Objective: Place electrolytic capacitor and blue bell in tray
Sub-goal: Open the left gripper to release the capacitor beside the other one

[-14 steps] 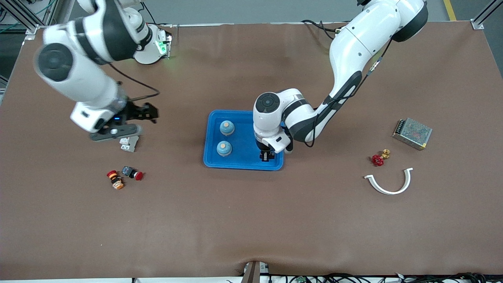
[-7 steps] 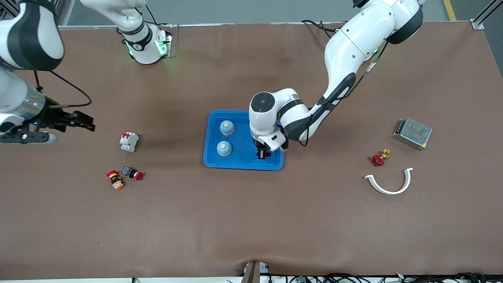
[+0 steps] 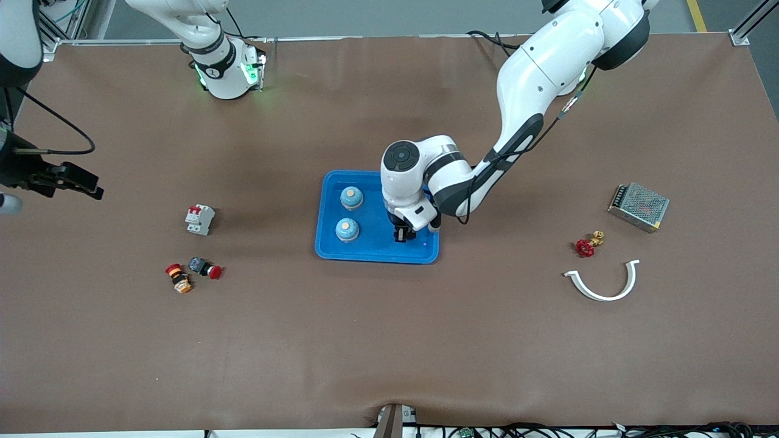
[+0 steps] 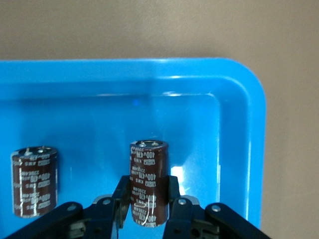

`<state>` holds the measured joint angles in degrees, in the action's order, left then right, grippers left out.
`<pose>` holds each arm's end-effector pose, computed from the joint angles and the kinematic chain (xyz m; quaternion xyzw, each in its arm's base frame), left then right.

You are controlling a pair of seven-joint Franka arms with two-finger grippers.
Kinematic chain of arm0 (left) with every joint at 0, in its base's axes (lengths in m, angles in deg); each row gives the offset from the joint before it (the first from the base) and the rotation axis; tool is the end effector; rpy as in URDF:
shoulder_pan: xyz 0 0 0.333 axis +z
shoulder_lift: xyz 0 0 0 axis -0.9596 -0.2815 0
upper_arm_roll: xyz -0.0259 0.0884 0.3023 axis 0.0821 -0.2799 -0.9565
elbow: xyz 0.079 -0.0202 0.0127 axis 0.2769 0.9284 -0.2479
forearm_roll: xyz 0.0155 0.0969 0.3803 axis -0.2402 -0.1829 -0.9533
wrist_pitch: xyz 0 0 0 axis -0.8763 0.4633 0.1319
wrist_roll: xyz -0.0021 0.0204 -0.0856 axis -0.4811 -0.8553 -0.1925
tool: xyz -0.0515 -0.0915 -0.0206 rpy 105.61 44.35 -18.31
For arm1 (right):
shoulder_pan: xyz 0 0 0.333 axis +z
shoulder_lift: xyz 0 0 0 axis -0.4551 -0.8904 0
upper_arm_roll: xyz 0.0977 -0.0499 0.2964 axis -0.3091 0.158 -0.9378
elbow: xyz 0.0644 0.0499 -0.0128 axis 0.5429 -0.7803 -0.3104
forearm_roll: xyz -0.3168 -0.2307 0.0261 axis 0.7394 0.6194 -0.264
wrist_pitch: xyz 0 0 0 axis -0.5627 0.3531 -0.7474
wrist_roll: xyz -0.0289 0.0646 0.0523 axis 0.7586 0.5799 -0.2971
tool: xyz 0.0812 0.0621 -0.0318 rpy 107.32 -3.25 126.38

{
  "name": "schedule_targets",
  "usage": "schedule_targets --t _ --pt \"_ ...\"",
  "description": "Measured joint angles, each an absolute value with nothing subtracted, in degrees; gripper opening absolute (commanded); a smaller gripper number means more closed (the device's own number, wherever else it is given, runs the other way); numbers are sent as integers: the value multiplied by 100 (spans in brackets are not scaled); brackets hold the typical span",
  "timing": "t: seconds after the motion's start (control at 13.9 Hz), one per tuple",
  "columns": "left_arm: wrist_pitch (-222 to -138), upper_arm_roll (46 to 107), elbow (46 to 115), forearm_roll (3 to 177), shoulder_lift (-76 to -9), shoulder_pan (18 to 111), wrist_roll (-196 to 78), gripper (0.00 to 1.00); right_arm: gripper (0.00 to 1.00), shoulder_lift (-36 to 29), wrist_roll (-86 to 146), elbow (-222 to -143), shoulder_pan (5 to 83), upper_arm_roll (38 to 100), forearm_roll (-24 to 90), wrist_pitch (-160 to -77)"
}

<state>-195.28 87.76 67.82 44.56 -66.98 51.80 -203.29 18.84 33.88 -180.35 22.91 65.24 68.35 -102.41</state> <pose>0.4984 -0.5078 0.1909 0.7375 0.6732 0.0386 0.0386 0.5690 -0.0576 0.5655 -0.9990 0.0435 -0.0069 0.0097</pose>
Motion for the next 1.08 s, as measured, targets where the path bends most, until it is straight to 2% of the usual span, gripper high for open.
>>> schedule_targets --t 1.08 --pt "-19526 8773 6780 4456 -6730 5163 -20331 0 100 1879 3431 -17696 2207 6471 6834 -10218"
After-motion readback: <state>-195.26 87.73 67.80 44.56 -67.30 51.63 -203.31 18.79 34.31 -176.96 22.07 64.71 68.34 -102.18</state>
